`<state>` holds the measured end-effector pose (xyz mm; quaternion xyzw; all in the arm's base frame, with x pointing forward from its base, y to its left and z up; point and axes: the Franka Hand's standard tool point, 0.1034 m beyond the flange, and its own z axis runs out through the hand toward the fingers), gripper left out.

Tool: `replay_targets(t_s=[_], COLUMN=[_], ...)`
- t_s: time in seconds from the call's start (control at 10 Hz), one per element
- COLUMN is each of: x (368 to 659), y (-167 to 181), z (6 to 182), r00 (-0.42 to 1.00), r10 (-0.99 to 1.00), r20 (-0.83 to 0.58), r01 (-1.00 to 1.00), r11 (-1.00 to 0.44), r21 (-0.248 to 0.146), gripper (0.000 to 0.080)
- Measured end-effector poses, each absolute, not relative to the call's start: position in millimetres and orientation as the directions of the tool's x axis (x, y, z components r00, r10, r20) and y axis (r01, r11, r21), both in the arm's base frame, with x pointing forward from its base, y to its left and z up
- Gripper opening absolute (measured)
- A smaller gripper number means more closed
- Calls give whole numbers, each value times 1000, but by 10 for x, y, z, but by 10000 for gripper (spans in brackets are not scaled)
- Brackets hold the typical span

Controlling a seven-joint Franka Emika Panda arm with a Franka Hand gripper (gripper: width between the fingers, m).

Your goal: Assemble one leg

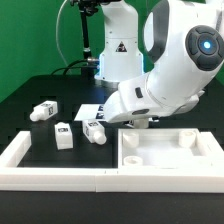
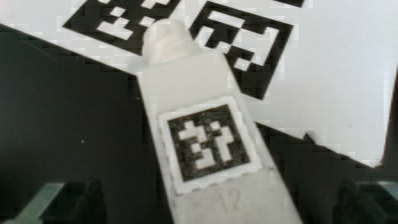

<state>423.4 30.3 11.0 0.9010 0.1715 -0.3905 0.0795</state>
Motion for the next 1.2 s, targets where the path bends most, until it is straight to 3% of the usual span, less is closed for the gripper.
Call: replay_targets(t_s=[0.3, 0.5, 0.6, 0.9, 1.0, 1.2], x=[4235, 4235, 4235, 4274, 4327, 4828], y=[289, 284, 282, 277, 271, 357], z=[109, 109, 109, 122, 283, 738], r00=[637, 637, 637, 651, 631, 674], r10=[245, 244, 244, 246, 230, 205], r20=[-731, -731, -731, -718, -741, -710], r01=[368, 367, 367, 365, 347, 263], r11=[-930, -930, -930, -931, -938, -964], r21=[9, 9, 9, 12, 4, -29], gripper=[649, 375, 285, 285, 285, 285])
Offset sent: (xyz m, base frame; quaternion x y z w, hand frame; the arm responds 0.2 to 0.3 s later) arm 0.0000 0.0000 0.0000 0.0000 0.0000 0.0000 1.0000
